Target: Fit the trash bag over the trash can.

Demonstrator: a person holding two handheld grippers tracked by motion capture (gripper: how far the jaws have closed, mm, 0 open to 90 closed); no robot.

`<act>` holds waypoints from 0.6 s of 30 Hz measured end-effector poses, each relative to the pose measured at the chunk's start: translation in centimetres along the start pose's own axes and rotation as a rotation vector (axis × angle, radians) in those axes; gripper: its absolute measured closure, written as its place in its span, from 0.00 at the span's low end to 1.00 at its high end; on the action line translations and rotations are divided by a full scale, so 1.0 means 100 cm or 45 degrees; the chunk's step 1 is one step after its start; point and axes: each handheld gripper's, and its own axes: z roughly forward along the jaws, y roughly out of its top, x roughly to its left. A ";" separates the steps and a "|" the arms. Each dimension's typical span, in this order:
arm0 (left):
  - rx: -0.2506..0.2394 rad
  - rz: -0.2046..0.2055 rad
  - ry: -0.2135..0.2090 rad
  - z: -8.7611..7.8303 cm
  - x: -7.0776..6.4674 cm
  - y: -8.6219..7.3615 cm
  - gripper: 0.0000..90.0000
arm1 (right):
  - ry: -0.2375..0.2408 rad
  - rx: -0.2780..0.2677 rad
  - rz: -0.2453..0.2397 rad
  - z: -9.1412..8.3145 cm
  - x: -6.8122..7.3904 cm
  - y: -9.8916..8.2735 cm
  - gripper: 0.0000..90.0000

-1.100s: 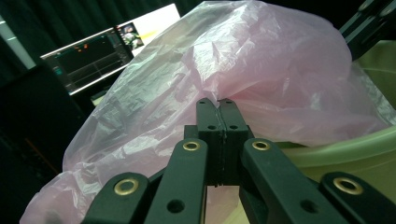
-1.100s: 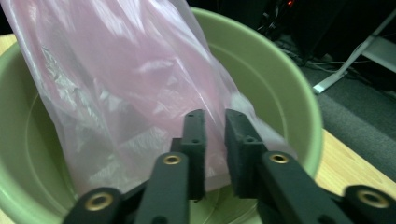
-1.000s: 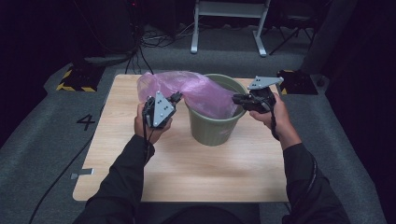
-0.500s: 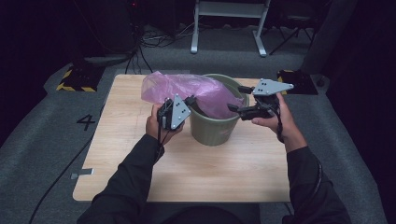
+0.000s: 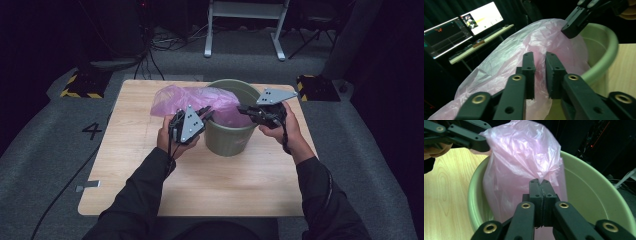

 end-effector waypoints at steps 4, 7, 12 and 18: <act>-0.006 -0.019 0.001 -0.008 0.001 -0.002 0.69 | -0.007 0.004 0.014 -0.001 -0.002 -0.004 1.00; -0.030 -0.052 -0.022 -0.021 0.003 -0.005 0.58 | -0.021 0.009 0.041 -0.003 -0.006 -0.008 1.00; -0.021 -0.104 -0.002 -0.043 0.007 -0.014 0.41 | -0.041 0.013 0.074 -0.006 -0.012 -0.014 1.00; 0.079 -0.195 -0.004 -0.054 0.018 -0.031 0.28 | -0.070 0.014 0.109 -0.010 -0.018 -0.020 1.00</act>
